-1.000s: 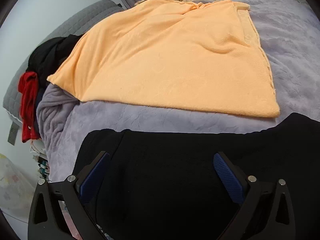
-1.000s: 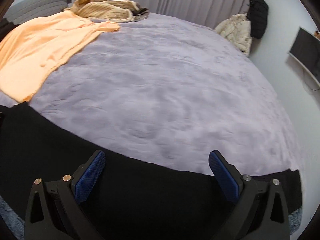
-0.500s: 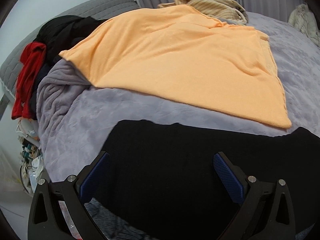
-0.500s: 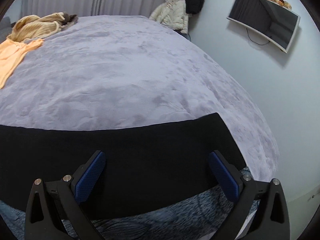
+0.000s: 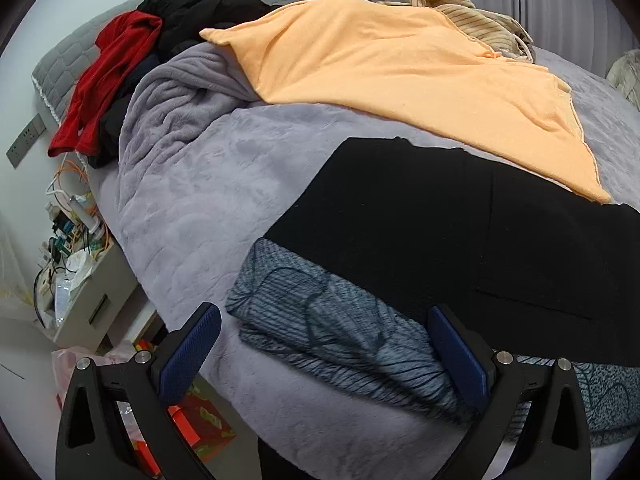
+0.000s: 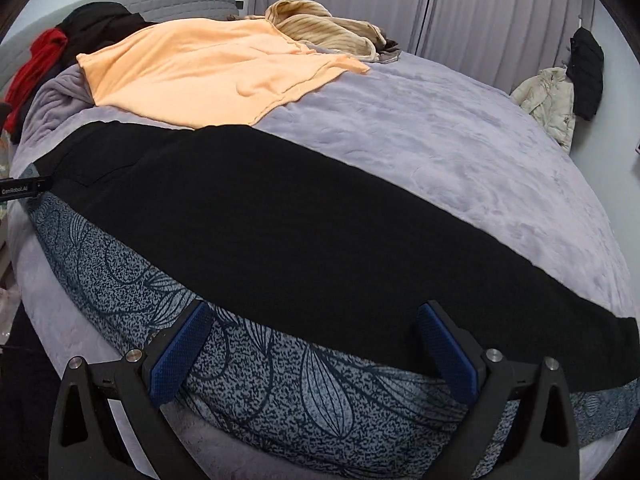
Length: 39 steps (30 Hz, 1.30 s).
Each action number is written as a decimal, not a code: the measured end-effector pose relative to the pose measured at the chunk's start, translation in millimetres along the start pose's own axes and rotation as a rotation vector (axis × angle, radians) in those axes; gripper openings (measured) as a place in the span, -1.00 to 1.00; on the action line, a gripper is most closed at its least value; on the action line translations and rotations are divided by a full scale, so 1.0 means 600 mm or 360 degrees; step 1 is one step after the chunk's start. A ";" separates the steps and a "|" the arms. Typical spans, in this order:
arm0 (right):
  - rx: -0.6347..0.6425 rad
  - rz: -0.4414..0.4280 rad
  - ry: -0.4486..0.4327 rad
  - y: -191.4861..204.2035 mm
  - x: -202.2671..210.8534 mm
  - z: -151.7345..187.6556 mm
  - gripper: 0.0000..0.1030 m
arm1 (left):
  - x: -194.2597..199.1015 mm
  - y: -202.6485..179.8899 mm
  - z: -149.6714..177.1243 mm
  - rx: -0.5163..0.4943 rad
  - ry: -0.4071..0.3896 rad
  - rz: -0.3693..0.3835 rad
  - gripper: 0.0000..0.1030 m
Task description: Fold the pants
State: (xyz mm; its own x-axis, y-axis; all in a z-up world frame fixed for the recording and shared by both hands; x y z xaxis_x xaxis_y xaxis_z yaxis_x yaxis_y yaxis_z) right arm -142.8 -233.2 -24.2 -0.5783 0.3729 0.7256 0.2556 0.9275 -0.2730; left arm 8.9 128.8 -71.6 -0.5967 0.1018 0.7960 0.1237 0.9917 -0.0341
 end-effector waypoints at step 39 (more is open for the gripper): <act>-0.0706 0.0446 -0.0036 -0.479 0.043 0.183 0.99 | 0.075 -0.628 0.083 -0.0914 0.0396 0.0825 1.00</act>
Point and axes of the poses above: each gripper's, at about its wrist camera, not at the fingertips, and x roughly against the way its jaws point, y to its left, z to its underside, the point moved 8 cm from there along -x, roughly the way its jaws point, and after that the axes turned 13 degrees about z, right-handed, at the moved point
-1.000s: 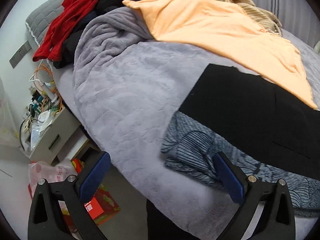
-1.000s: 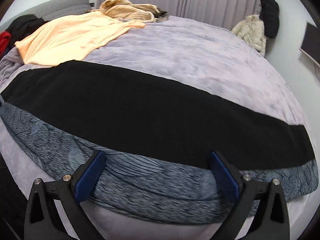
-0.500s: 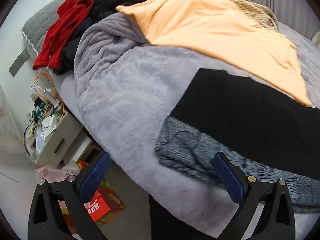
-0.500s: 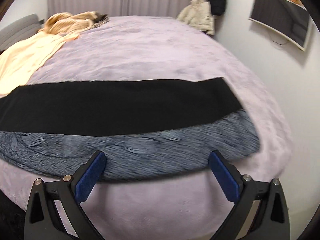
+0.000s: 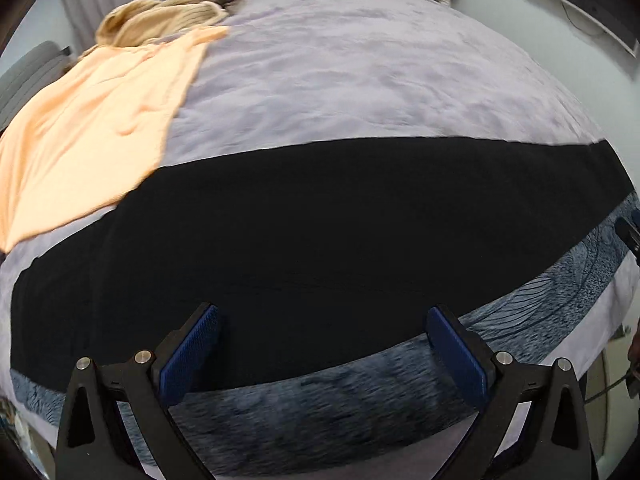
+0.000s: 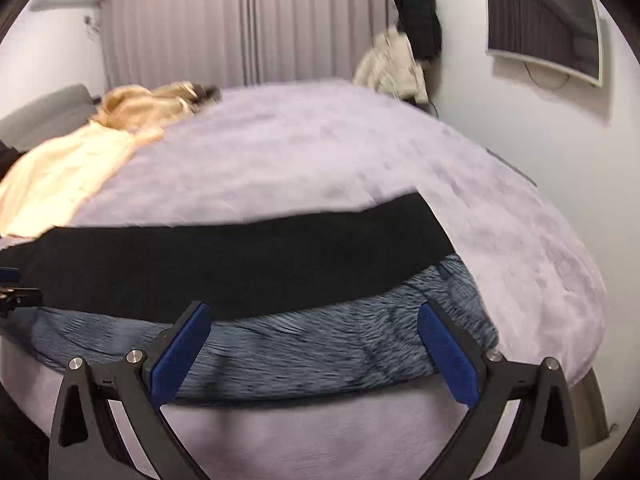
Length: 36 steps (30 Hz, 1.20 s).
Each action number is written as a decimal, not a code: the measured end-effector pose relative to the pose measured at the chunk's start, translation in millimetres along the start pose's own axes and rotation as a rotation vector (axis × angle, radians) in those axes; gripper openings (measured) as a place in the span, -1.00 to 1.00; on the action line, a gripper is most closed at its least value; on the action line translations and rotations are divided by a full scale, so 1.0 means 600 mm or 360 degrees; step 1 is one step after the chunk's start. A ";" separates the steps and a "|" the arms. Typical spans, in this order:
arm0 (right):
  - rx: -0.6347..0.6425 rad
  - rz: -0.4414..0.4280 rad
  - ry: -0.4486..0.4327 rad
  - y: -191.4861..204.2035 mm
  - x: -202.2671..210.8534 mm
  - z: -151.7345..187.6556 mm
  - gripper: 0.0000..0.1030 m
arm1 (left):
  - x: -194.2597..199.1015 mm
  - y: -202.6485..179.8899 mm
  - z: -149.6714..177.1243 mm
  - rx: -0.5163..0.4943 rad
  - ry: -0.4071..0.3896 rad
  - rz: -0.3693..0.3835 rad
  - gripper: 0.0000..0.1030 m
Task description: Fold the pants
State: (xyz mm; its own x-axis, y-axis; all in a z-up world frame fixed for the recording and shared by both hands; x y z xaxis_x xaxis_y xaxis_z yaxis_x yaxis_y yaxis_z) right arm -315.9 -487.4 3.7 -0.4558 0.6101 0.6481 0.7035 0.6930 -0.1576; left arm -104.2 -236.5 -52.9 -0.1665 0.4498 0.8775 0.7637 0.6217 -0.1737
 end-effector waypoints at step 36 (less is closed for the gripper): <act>-0.0316 -0.0430 0.0013 0.021 -0.052 -0.010 1.00 | -0.101 -0.153 -0.108 0.0055 0.0013 -0.0069 1.00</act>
Point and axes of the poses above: each gripper's, at about its wrist camera, not at the fingertips, and x roughly against the way its jaws point, y to its left, z to its underside, the point moved 8 cm from there along -x, roughly the way its jaws point, and after that the axes turned 13 degrees about z, right-handed, at the moved point
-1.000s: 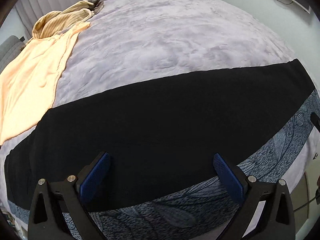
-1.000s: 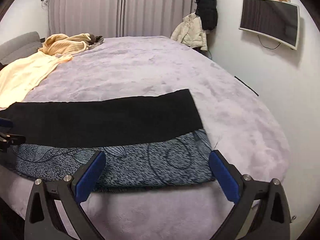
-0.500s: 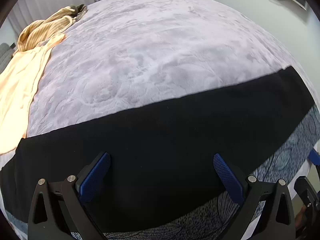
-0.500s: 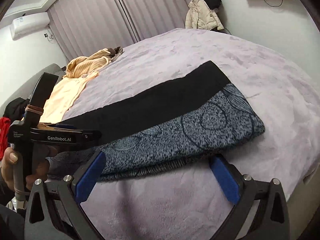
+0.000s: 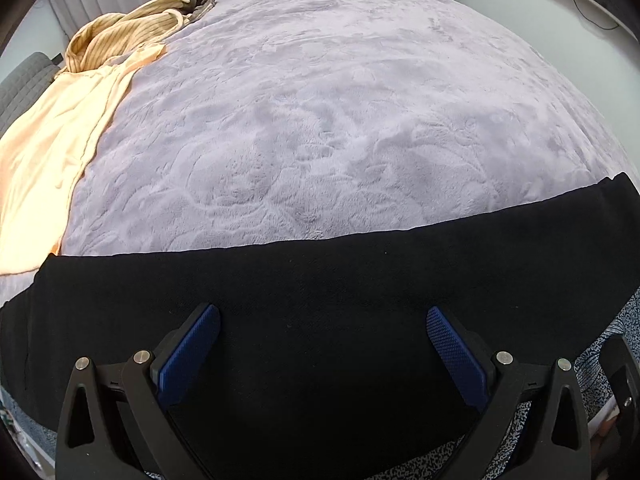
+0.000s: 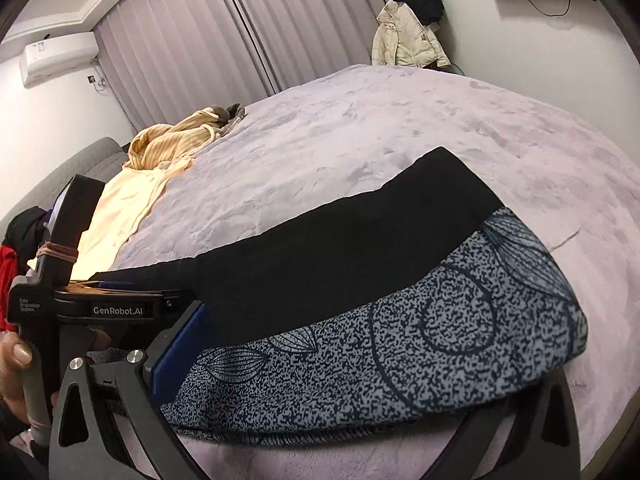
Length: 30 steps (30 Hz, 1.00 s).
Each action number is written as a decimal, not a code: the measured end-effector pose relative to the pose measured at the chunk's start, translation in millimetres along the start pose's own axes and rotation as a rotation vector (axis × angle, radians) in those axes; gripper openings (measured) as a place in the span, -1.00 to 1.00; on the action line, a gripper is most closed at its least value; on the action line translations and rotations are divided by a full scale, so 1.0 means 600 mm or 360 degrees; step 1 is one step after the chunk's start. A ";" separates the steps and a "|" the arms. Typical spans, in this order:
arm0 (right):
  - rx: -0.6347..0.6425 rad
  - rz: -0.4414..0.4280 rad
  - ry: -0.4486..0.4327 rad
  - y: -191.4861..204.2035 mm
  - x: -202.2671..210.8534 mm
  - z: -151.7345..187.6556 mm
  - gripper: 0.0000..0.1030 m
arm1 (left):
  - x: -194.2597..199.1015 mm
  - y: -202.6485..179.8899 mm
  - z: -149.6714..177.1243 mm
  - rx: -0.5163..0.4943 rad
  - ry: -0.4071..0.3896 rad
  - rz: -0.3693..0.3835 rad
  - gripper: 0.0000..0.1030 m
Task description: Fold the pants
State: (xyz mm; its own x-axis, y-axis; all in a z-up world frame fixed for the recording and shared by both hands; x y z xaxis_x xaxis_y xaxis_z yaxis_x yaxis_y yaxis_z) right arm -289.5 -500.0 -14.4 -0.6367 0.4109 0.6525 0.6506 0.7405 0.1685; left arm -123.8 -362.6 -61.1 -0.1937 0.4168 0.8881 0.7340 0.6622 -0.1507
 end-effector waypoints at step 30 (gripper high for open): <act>0.0343 0.0266 -0.0013 0.088 0.046 -0.057 -0.63 | 0.054 0.043 0.017 0.0100 -0.0198 -0.0115 1.00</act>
Point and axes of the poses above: each gripper's, at about its wrist camera, not at the fingertips, and x roughly against the way its jaws point, y to its left, z to its underside, the point moved 8 cm from there along -x, roughly the way its jaws point, and after that the axes turned 13 degrees about z, right-handed, at the moved point
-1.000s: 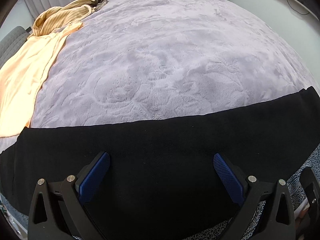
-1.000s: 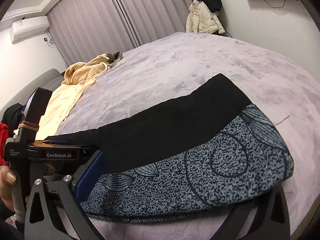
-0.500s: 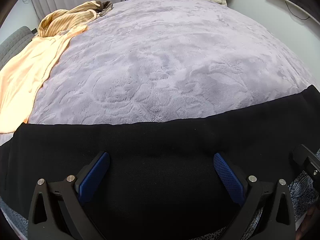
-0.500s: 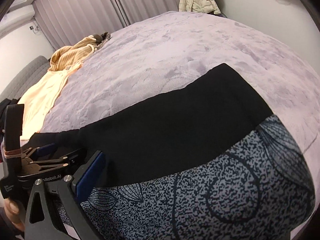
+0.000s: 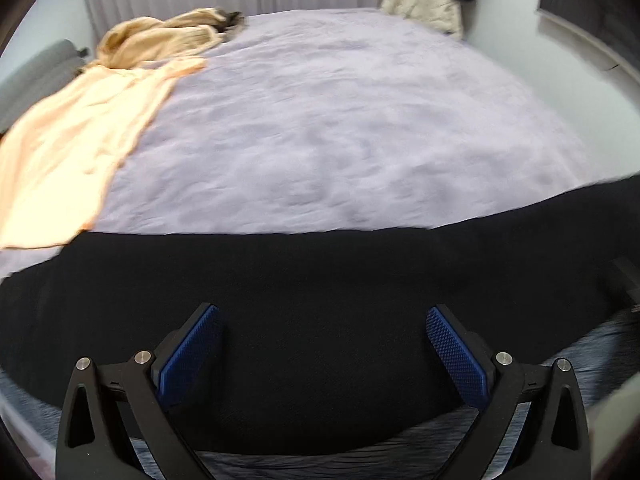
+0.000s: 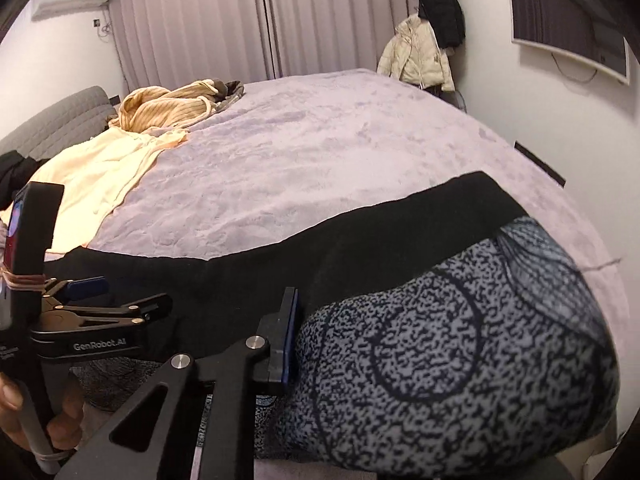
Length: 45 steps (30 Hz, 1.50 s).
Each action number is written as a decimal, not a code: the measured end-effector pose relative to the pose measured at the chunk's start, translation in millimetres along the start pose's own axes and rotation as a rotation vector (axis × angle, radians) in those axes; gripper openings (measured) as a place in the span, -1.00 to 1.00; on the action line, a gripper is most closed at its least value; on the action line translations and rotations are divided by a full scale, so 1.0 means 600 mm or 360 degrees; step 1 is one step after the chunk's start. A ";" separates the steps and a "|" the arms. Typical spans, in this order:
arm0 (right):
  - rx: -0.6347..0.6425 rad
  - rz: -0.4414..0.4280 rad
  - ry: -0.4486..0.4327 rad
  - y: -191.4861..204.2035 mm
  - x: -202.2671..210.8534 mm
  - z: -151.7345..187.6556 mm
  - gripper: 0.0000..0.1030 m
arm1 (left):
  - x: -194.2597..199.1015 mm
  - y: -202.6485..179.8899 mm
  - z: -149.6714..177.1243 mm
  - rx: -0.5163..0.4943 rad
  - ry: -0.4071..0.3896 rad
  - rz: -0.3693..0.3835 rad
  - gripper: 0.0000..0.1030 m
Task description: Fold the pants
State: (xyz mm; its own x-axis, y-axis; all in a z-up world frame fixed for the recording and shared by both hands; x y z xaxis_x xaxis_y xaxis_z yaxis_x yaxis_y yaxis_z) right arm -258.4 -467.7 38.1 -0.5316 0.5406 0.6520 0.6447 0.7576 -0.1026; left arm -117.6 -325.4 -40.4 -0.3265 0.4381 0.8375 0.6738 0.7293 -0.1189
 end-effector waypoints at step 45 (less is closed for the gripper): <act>0.0722 -0.0829 -0.0123 0.477 0.212 0.054 0.77 | 0.256 0.358 -0.018 0.0380 -0.0375 0.0305 1.00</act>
State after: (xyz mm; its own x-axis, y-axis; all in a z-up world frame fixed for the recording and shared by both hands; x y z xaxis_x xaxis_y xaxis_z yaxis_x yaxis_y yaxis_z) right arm -159.5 -170.4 67.6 -0.7578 0.0771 0.6479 0.0107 0.9943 -0.1059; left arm -15.8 -107.1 68.6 -0.3718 0.6667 0.6460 0.5731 0.7123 -0.4053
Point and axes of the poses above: each gripper's, at about its wrist camera, not at the fingertips, and x roughly against the way its jaws point, y to its left, z to its underside, the point moved 8 cm from there along -x, roughly the way its jaws point, and after that the axes turned 13 degrees about z, right-handed, at the moved point
